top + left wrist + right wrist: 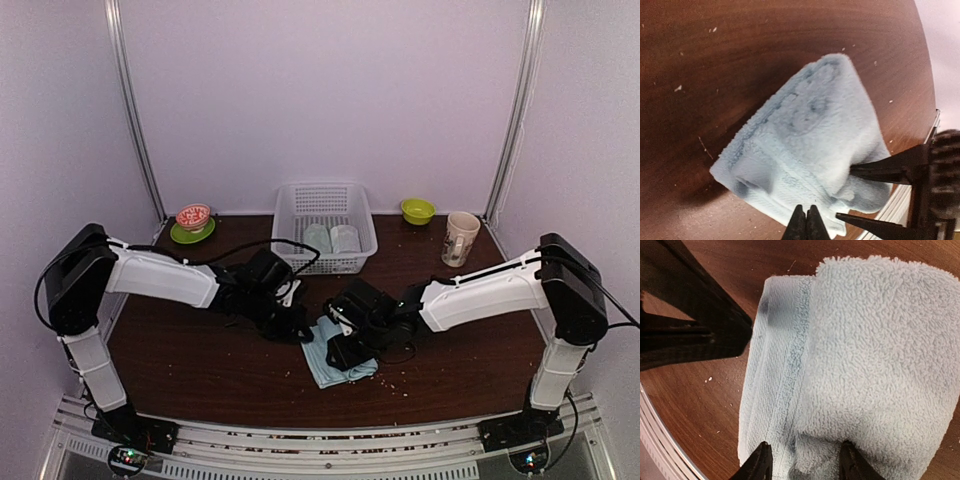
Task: Roll the towels
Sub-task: Roll the towel at the center of the board.
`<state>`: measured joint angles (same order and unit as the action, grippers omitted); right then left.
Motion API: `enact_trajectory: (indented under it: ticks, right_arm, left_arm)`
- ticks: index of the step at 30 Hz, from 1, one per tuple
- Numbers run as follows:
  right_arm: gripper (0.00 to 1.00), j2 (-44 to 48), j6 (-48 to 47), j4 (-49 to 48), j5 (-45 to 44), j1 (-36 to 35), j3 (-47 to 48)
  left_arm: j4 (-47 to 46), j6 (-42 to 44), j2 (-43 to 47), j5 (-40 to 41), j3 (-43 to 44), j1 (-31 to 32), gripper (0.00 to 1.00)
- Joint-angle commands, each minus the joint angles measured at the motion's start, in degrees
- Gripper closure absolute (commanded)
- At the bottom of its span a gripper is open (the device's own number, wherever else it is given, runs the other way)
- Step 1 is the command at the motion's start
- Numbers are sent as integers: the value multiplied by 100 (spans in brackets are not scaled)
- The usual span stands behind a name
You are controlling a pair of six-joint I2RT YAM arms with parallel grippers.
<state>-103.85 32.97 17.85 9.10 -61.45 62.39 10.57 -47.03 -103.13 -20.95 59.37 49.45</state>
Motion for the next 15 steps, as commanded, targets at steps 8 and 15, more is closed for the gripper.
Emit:
enact_trajectory:
  ticks: [8, 15]
  right_arm:
    - [52, 105, 79, -228, 57, 67, -337]
    - [51, 147, 54, -238, 91, 65, -335]
  left_arm:
    - [-597, -91, -402, -418, 784, 3, 100]
    - [-767, -146, -895, -623, 979, 3, 100]
